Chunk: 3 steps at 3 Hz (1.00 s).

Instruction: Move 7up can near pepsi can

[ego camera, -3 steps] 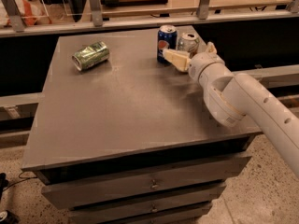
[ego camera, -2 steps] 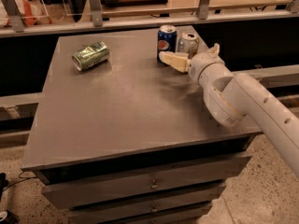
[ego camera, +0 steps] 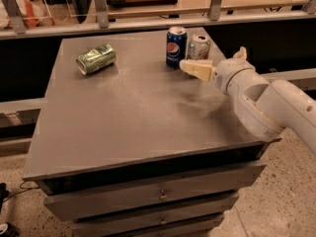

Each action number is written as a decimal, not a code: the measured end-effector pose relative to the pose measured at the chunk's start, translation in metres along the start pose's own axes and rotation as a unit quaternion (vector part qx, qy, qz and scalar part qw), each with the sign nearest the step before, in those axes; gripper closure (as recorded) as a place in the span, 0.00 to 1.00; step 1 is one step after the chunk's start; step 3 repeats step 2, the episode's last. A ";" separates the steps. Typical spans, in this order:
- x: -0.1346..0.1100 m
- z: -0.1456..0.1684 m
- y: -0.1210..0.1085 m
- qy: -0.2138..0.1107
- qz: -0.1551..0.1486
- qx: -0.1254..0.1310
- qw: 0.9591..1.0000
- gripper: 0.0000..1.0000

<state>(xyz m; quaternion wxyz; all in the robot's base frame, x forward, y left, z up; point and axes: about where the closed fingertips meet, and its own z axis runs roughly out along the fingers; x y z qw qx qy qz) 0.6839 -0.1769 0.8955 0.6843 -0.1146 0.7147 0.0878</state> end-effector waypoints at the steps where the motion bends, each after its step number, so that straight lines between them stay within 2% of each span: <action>1: -0.004 -0.026 -0.019 0.015 -0.021 0.009 1.000 0.00; 3: -0.004 -0.026 -0.019 0.015 -0.021 0.009 1.000 0.00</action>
Offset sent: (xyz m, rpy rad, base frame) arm -0.0154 -0.0178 0.0042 -0.0370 0.0122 -0.0086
